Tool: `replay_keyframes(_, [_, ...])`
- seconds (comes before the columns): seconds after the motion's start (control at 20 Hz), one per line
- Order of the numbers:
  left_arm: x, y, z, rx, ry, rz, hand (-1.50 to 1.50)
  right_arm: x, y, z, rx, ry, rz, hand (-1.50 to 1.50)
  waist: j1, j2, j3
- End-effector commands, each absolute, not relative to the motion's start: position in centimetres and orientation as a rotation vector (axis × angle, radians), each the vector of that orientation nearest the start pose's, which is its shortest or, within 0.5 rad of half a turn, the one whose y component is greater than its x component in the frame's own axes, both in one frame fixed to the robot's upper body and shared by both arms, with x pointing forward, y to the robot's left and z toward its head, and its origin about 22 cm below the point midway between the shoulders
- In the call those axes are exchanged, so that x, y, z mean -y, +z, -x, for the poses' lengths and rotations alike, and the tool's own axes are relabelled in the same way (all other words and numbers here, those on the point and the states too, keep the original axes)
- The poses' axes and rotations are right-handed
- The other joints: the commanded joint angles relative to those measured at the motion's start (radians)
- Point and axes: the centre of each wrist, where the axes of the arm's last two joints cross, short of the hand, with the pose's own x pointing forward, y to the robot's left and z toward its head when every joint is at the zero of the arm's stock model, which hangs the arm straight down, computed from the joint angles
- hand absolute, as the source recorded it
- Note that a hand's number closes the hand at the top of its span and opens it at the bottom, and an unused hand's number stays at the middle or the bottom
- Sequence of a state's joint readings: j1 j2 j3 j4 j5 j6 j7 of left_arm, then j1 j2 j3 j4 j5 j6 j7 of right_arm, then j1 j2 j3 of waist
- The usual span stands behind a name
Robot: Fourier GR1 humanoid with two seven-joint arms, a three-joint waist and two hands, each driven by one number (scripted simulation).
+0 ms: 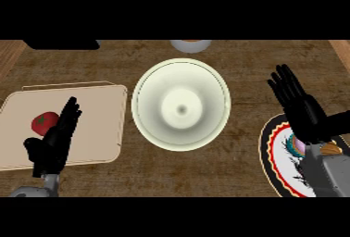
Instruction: Pick the cupcake from the plate and place it in the bowl
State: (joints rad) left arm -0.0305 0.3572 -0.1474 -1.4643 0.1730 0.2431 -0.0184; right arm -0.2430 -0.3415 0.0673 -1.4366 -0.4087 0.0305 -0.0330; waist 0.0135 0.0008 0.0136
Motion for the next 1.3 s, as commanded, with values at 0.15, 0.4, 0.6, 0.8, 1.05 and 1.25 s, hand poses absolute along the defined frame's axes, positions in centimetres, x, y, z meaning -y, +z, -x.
replay_keyframes(0.15, [-30.6,6.4,-27.8,1.724,-0.014,-0.303,0.0,22.2,9.6,-30.9,1.788,0.239,-0.368,-1.5,-0.009,-0.004,-0.014])
replay_keyframes(0.4, [-32.5,7.3,-27.9,1.763,0.039,-0.3,0.0,26.1,10.5,-30.5,1.968,0.235,0.372,-1.5,-0.044,-0.015,-0.019])
replay_keyframes(0.6, [-32.6,6.7,-28.1,1.756,0.048,-0.276,0.0,22.1,9.0,-25.7,2.063,0.293,0.447,-1.5,-0.048,-0.01,-0.016])
replay_keyframes(0.8, [-34.1,8.4,-27.9,1.762,0.053,-0.28,0.0,22.3,10.7,-21.6,1.987,0.458,0.564,-1.5,-0.045,-0.013,-0.016])
replay_keyframes(1.05, [-34.5,8.7,-28.1,1.769,0.059,-0.289,0.0,25.1,14.8,-18.8,1.774,0.592,0.792,-1.5,-0.065,-0.014,-0.018])
replay_keyframes(1.25, [-33.5,8.8,-28.0,1.758,0.045,-0.281,0.0,26.0,19.1,-17.4,1.581,0.707,0.872,-1.5,-0.055,-0.012,-0.017])
